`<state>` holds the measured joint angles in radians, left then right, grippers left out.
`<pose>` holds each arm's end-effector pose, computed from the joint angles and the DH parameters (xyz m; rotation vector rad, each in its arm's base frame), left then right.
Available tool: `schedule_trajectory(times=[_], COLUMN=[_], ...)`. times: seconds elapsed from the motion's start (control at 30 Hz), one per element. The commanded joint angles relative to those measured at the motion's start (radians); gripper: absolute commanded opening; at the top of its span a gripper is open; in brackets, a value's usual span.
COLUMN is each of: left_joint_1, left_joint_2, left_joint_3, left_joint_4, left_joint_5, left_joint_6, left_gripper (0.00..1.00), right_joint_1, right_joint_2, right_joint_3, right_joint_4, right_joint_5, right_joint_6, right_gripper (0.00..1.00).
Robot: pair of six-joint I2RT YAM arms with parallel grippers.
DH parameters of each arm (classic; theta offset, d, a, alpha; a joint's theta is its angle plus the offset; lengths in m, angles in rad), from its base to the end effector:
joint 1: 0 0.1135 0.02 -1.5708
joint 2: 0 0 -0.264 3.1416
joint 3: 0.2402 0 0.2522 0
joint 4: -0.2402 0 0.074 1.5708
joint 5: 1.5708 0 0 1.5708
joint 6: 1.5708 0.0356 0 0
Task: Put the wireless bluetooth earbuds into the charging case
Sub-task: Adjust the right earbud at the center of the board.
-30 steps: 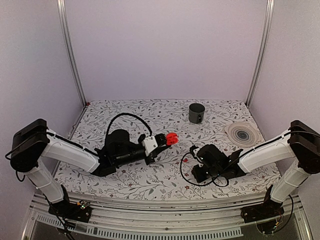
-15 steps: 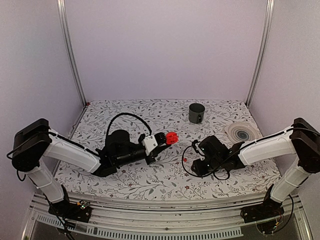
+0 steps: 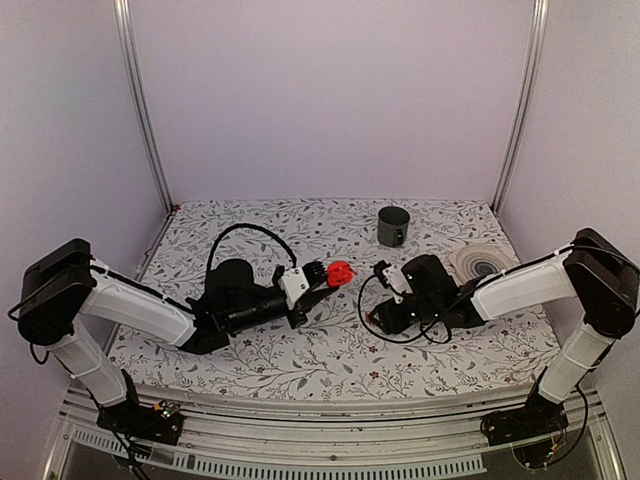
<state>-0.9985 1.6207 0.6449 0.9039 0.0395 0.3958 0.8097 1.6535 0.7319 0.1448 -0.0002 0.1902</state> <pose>0.1772 -0.2777 0.2001 1.0927 1.2571 -0.4914 0.2178 0.2287 0.1409 -0.7320 2.2869 0.4828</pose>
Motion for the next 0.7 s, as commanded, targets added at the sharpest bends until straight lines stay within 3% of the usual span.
schedule_trajectory(times=[0.0,0.37,0.67], left_joint_1=[0.012,0.033,0.036], left_joint_2=[-0.039,-0.086,-0.105], left_joint_3=[-0.019,-0.051,-0.065], left_joint_4=[0.026,0.034,0.033], left_joint_5=[-0.01,-0.014,-0.019], left_joint_6=[-0.01,-0.039,-0.044], left_gripper=[0.0,0.0,0.0], right_joint_1=[-0.029,-0.109,-0.109], right_joint_2=[0.047,0.144,0.169], right_joint_3=[-0.002,0.023,0.013], right_joint_4=[0.113,0.148,0.161], right_joint_5=[-0.132,-0.444,-0.479], right_joint_6=[-0.099,-0.083,-0.022], right_gripper=[0.55,0.61,0.63])
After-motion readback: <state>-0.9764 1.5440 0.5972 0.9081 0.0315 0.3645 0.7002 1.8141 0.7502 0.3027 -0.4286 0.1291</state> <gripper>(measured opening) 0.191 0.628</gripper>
